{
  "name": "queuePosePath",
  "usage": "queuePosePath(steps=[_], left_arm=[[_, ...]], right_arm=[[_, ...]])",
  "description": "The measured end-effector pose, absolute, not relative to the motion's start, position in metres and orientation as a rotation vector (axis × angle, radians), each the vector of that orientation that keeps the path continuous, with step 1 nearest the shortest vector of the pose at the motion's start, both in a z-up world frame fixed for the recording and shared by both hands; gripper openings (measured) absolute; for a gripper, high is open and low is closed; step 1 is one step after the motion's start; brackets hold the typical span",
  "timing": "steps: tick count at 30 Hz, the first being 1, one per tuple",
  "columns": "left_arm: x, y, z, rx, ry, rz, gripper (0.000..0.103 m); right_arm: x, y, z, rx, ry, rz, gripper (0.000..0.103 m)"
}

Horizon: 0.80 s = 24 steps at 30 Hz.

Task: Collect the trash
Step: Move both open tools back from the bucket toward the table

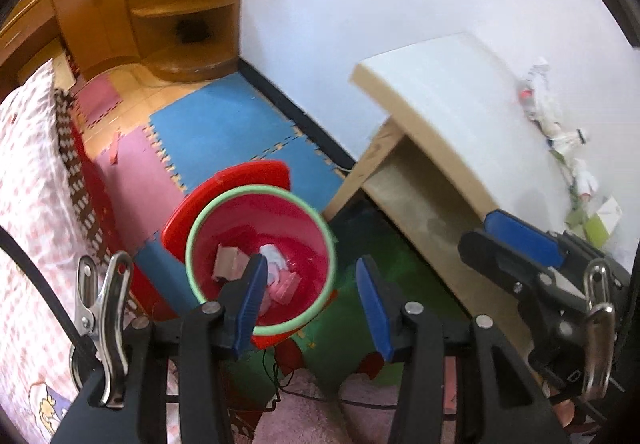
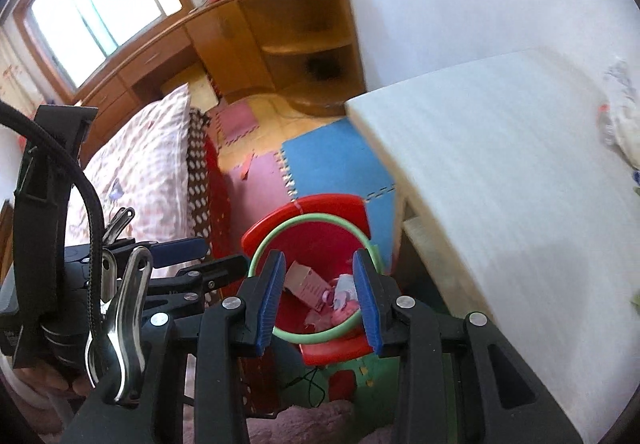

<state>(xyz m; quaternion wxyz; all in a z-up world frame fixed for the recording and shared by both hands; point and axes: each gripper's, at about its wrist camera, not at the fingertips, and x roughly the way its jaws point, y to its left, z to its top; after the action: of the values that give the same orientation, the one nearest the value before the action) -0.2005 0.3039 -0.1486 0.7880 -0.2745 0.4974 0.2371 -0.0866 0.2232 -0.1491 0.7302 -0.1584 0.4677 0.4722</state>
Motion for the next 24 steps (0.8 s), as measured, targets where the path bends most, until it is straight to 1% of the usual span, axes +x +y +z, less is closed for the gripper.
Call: queuePosePath(steps=[7,24], left_arm=[[-0.172,0.283,-0.119,-0.513,1.046,0.422,0.049],[-0.084,0.211,-0.083,-0.410,1.036,0.230,0.049]], right_arm=[[-0.069,0.183,-0.123,-0.261,0.998,0.937,0.036],[-0.026,0.068,-0.086,-0.140,0.958,0.710,0.036]])
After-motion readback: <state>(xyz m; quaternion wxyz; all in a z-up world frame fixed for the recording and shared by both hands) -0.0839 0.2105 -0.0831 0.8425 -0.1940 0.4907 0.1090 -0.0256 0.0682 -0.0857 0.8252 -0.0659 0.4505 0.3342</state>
